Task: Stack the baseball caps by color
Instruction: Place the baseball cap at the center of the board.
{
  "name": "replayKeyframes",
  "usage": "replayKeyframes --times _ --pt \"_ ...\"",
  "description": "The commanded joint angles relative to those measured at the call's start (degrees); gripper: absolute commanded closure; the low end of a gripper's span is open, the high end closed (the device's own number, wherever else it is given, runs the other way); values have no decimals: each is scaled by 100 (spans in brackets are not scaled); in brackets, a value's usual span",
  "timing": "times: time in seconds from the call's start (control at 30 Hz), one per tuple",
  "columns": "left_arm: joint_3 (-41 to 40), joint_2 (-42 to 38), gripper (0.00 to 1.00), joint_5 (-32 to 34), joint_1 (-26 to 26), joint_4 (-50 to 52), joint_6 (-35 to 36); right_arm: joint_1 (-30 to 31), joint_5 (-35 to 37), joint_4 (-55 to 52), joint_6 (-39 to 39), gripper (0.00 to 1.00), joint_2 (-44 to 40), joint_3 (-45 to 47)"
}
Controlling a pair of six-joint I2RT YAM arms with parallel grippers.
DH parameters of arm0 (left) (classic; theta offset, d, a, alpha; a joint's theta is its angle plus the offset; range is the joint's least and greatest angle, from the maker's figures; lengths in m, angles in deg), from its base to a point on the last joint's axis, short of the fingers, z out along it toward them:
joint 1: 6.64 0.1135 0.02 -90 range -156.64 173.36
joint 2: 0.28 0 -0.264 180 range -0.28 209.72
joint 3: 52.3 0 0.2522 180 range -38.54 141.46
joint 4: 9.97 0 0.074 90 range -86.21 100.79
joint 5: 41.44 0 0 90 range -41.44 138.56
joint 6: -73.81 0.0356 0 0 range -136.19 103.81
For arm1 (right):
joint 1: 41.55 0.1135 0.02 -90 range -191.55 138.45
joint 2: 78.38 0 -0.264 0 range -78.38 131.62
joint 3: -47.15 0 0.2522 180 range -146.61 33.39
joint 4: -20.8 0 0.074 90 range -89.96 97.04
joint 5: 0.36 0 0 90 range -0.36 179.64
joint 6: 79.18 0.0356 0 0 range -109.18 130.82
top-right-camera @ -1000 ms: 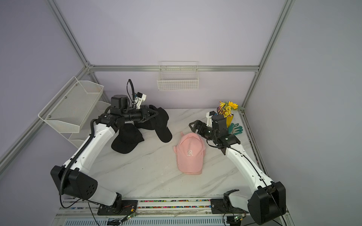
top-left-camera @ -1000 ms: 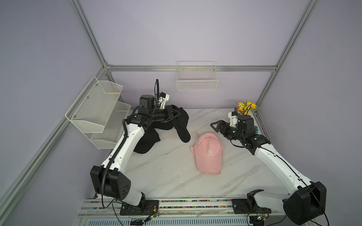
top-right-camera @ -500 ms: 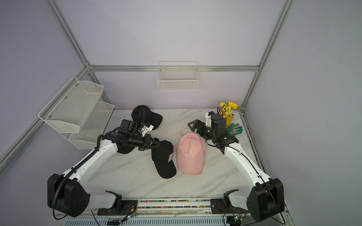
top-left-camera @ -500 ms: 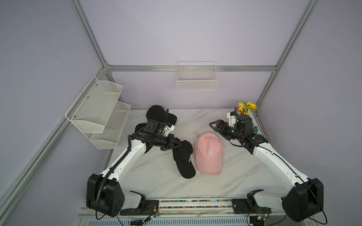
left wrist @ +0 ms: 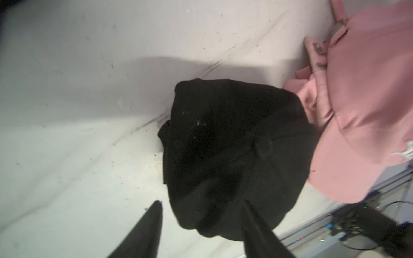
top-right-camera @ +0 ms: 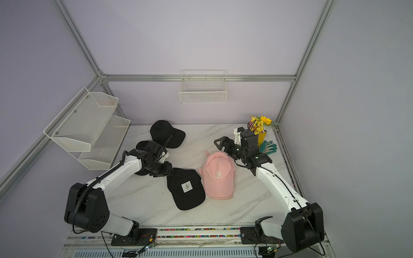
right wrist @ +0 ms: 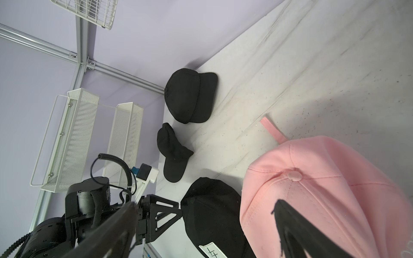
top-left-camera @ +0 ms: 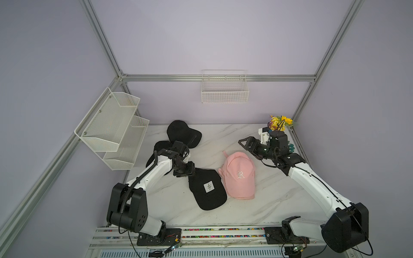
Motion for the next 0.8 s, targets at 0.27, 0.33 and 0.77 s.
replayKeyframes --times 0.27,0.33,0.77 --pt "-1056 -2625 9 1185 -123 -910 -2531 1435 570 -1163 -1276 3 485 -528" --pt "-1762 -3588 9 1234 -322 -1152 -3487 1867 575 -1675 -1419 3 697 -566" --pt "-4185 -6177 0 1181 -1430 -1687 -5572 3797 1292 -1692 -501 3 941 240"
